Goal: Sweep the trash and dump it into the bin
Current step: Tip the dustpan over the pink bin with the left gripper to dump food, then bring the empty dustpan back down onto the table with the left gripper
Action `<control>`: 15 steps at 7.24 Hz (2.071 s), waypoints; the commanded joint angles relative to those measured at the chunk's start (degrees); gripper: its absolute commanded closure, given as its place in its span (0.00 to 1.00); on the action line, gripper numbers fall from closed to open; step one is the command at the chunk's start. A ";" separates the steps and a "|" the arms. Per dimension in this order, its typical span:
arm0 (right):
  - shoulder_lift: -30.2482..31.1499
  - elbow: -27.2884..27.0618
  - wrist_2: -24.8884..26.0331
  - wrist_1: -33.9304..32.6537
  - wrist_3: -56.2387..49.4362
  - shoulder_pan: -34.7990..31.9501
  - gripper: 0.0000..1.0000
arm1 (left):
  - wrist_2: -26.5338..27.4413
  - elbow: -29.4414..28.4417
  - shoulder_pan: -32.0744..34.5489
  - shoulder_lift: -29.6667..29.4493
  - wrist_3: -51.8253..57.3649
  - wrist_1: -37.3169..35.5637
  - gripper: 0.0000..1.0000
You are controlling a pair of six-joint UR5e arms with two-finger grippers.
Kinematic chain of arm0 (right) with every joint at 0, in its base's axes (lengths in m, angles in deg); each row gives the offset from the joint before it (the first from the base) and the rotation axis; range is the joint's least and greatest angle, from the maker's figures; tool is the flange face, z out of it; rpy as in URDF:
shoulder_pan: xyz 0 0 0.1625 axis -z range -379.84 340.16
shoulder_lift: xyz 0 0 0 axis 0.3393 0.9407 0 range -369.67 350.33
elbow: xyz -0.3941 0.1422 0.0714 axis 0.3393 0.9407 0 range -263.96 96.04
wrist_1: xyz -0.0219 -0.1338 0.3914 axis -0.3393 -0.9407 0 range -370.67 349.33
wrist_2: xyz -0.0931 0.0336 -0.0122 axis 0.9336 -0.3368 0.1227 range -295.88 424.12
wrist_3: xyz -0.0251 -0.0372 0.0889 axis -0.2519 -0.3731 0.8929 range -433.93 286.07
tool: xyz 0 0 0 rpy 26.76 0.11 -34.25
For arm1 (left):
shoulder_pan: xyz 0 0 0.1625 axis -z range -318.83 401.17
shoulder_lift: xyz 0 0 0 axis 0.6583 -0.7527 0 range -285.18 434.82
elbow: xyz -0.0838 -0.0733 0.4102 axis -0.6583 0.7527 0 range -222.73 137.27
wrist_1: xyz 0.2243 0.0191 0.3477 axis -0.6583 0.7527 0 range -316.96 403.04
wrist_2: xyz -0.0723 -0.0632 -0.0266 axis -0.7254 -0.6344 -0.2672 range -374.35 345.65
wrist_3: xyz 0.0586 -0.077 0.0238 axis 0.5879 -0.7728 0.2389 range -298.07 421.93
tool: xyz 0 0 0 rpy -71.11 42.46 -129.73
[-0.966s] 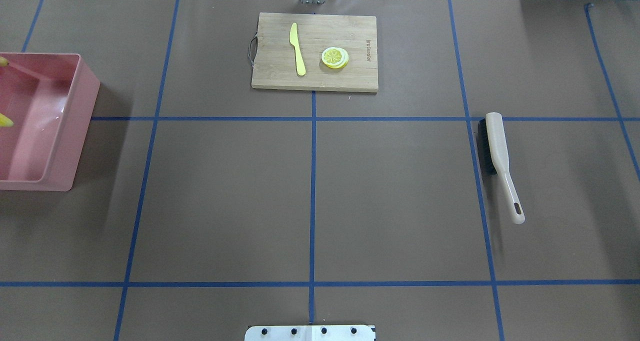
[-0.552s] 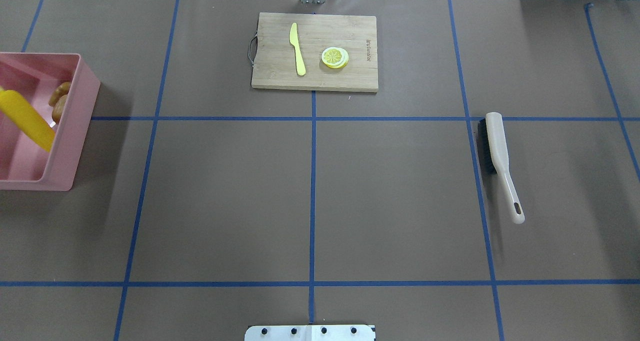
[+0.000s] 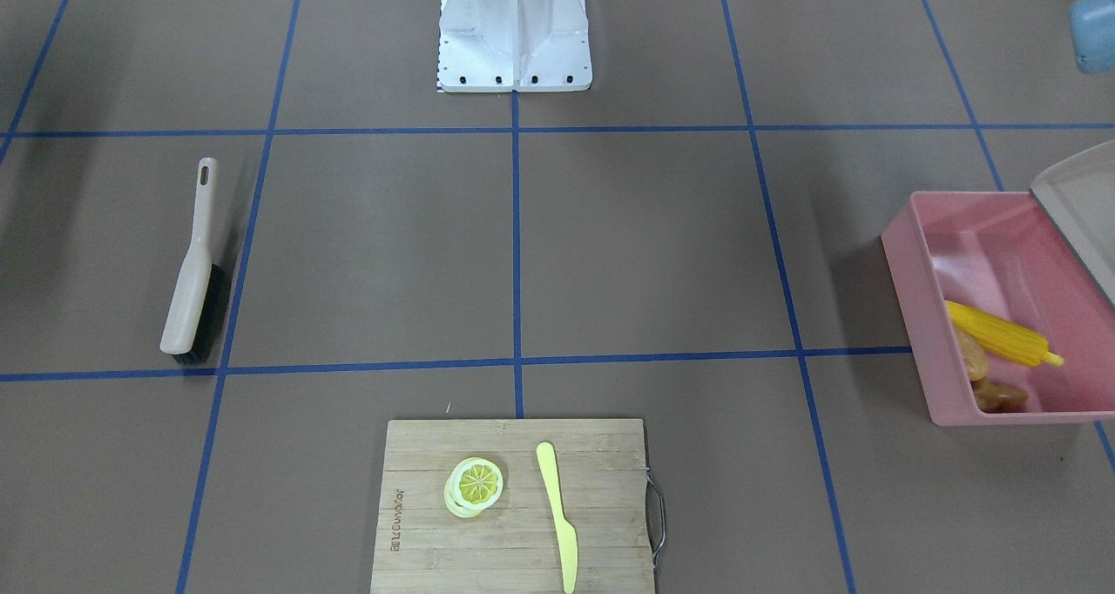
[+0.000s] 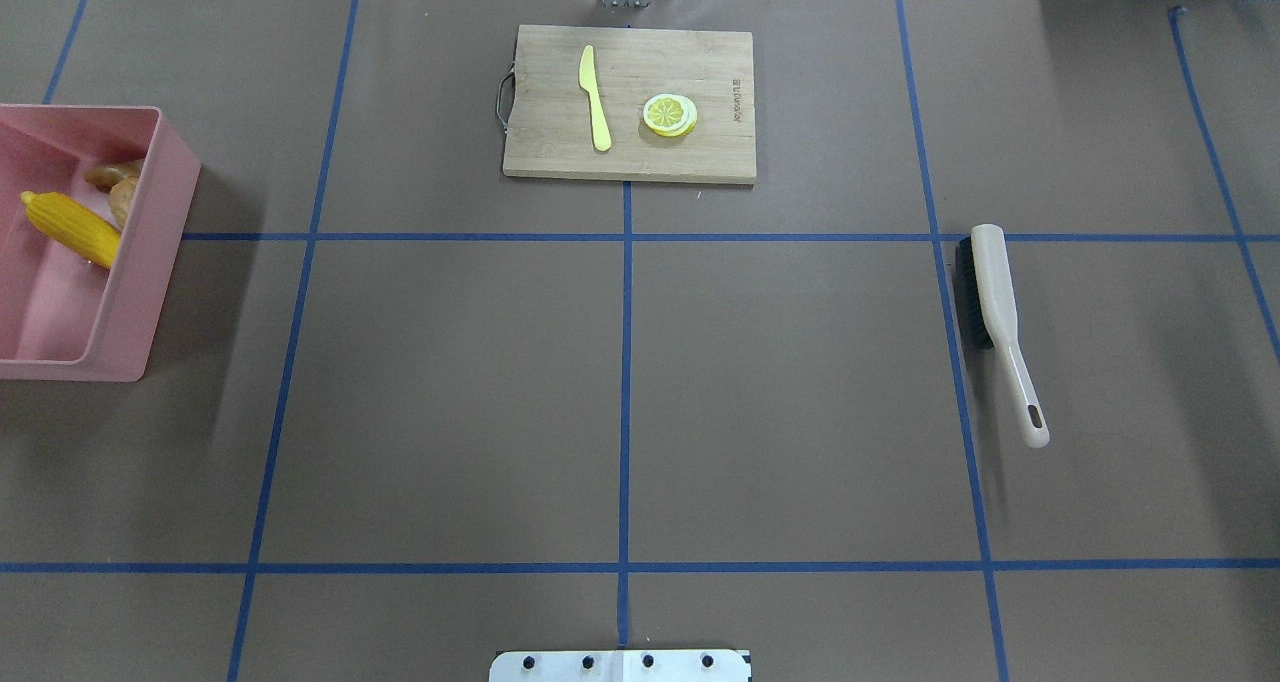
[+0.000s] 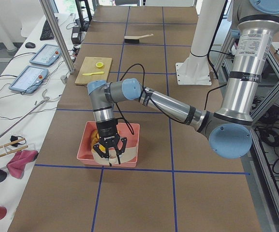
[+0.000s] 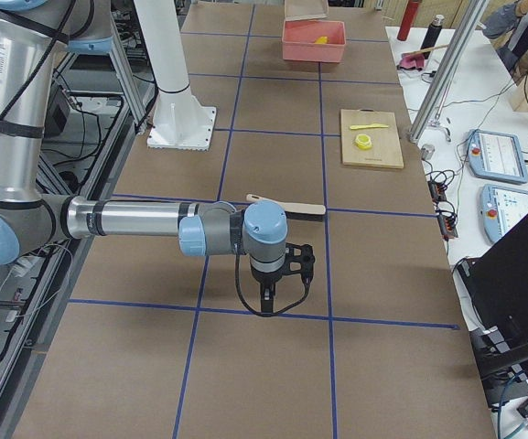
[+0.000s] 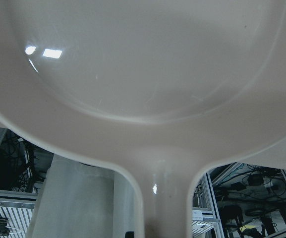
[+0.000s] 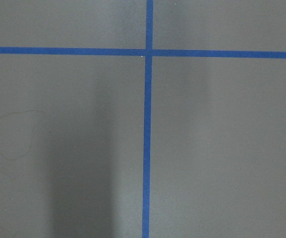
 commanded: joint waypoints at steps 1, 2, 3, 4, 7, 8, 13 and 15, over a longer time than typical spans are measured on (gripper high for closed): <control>0.07 0.01 0.00 0.00 0.07 0.00 0.00 | 0.35 2.58 0.13 0.45 0.07 -0.04 1.00; 0.07 0.01 0.00 0.00 0.07 0.00 0.00 | 0.09 3.72 0.83 0.97 0.16 0.40 1.00; 0.07 -0.08 0.00 0.00 0.16 0.00 0.00 | 0.26 5.73 1.01 2.28 0.16 2.66 1.00; 0.07 -0.08 0.00 0.00 0.07 0.00 0.00 | 0.26 6.89 1.62 2.47 0.25 2.95 1.00; 0.07 -0.17 0.00 0.00 0.25 -0.09 0.00 | -0.35 9.70 7.67 1.77 1.30 5.83 1.00; 0.16 -0.17 0.00 0.00 0.34 0.00 0.00 | -3.40 11.36 8.65 1.60 1.82 5.94 1.00; 0.16 -0.52 -0.09 0.00 0.25 -0.09 0.00 | -28.34 11.03 8.22 -1.03 -12.50 9.96 1.00; 0.08 -0.70 -0.09 0.00 0.16 -0.09 0.00 | -32.85 10.42 2.01 -4.45 -16.79 10.51 1.00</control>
